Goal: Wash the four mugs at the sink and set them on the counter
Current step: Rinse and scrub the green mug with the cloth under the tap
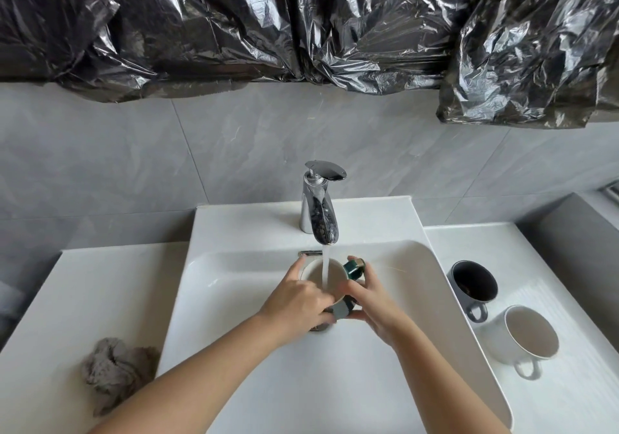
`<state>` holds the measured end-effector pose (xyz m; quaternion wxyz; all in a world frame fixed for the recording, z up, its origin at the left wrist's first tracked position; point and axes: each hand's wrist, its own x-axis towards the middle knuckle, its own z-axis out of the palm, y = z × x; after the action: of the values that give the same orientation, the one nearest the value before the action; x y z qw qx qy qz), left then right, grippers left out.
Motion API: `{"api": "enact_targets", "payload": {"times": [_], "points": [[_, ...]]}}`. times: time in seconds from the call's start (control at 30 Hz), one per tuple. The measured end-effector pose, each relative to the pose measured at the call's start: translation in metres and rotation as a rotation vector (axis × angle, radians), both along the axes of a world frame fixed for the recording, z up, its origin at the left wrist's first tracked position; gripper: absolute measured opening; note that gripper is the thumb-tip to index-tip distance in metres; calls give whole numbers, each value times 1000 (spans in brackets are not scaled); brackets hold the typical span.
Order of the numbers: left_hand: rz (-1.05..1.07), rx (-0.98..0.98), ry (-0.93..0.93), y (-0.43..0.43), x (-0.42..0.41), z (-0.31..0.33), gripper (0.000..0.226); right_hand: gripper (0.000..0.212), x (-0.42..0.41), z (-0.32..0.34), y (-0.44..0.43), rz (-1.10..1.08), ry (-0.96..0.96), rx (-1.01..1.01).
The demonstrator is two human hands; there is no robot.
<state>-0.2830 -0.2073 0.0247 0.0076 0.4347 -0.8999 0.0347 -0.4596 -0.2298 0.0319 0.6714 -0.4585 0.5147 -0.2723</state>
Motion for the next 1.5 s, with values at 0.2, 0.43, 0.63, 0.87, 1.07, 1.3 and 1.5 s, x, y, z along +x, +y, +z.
{"api": "enact_targets", "payload": {"times": [0.2,0.43,0.63,0.87,1.07,1.3,1.5], "points": [[-84,-66,-405,-2,9,-8,40,99,5,-11,7,34,45,6],[-40,-20,-478,-4,8,-6,27,82,6,-6,5,53,106,-5],[-31,-75,-378,1,0,4,41,75,16,-18,23,-177,-154,48],[-61,13,-484,-11,14,-4,20,85,6,-1,-1,40,68,-27],[3,52,-329,3,-6,2,29,75,11,-27,19,-182,-211,128],[75,126,-321,5,-1,11,25,83,12,1,2,-16,74,-8],[135,275,-125,20,-7,15,27,80,21,-5,18,-117,-70,72]]}}
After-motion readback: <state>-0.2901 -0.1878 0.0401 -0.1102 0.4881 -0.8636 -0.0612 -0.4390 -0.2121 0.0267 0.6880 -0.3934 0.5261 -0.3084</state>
